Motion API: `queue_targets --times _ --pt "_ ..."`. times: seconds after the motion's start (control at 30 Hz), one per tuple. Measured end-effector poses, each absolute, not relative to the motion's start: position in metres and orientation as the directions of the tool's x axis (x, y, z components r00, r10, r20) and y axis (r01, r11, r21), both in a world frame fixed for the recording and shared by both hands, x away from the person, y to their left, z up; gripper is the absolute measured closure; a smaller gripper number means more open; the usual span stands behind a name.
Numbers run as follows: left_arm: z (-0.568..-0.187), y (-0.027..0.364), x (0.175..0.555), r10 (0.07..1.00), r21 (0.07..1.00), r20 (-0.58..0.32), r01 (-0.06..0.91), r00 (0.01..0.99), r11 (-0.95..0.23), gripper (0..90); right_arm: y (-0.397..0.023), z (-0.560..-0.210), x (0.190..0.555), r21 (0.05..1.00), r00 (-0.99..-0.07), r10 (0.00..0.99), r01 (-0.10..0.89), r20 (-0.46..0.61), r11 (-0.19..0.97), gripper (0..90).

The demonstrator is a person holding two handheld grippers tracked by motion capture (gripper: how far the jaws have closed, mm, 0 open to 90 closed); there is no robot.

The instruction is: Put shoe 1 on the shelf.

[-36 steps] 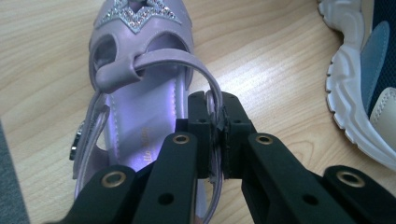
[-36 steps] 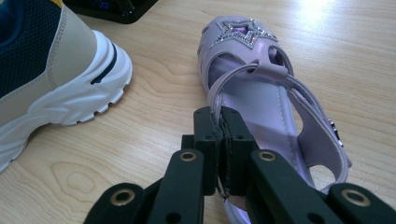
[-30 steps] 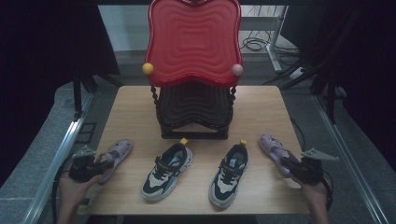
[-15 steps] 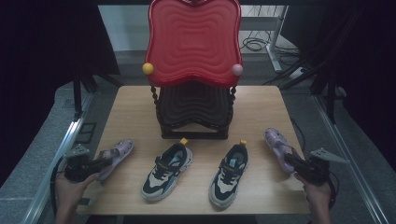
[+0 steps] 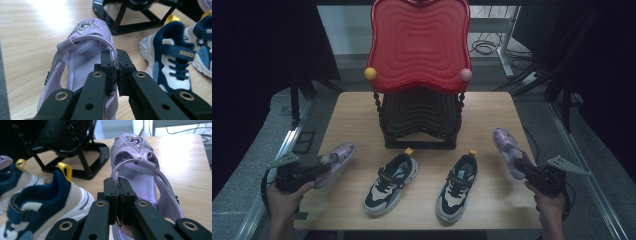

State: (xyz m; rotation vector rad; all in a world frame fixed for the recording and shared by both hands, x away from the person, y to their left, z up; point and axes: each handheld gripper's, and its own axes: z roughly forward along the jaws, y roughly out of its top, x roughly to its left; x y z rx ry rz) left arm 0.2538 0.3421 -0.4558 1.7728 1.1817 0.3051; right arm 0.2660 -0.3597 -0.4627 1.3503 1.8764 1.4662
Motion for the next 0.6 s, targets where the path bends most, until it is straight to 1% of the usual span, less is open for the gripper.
queue_targets --times 0.3,0.6 --pt "-0.441 0.336 0.261 0.807 0.834 -0.271 0.547 0.525 -0.076 86.1 -0.347 -0.454 0.272 0.909 -0.478 0.837 0.413 0.265 -0.052 87.3" --pt "-0.431 0.317 0.275 0.783 0.848 -0.262 0.522 0.564 -0.092 86.2 -0.333 -0.443 0.273 0.921 -0.518 0.814 0.387 0.264 -0.052 87.3"
